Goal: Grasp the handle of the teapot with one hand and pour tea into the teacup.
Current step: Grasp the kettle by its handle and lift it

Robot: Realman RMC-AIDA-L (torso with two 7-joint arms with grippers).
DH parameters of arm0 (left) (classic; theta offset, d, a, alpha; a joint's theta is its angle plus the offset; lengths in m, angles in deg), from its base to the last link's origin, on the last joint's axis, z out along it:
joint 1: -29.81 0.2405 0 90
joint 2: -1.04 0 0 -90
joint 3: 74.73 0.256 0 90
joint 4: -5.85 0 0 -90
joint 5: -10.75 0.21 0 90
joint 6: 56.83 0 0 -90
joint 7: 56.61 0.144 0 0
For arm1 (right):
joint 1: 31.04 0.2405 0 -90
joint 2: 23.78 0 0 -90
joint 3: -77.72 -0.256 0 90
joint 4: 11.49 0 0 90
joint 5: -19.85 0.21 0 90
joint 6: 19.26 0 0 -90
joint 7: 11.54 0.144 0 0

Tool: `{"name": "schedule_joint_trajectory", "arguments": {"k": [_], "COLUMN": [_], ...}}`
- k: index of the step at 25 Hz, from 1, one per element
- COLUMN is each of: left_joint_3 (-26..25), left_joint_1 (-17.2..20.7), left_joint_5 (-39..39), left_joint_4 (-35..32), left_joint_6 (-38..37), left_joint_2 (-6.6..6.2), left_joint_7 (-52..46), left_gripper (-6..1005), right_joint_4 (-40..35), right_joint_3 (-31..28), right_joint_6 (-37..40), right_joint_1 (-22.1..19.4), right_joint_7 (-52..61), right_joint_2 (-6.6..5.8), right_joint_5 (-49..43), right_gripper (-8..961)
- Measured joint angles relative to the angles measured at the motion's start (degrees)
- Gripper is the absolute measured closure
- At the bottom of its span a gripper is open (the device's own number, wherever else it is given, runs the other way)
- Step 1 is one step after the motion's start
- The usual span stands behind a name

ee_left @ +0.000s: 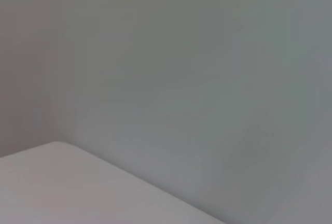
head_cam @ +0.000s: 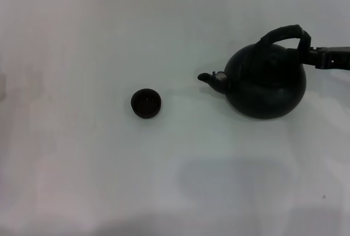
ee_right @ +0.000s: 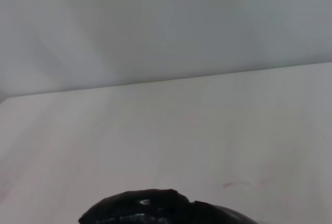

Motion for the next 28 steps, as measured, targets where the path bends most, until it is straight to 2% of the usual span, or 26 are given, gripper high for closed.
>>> {"name": "schedule_joint_trajectory", "arguments": {"k": [13, 28], "left_joint_3": [-0.3, -0.3], "left_joint_1": [0.0, 0.0], "left_joint_5": [-0.2, -0.4], "left_joint_4": [-0.1, -0.1], "left_joint_6": [0.0, 0.0], "left_joint_2": [0.00, 0.00], "left_joint_7": [0.0, 0.0], "left_gripper": [387, 386], "right_joint_4": [-0.4, 1.6], "right_joint_3": [0.1, 0.3], "right_joint_6": [0.0, -0.7], "right_joint_1": [-0.5, 0.2], "right_joint_7": [-3.7, -3.9], "right_joint_2": [0.09, 0.11], "right_joint_5": [4.6, 4.1], "right_gripper": [492, 496]}}
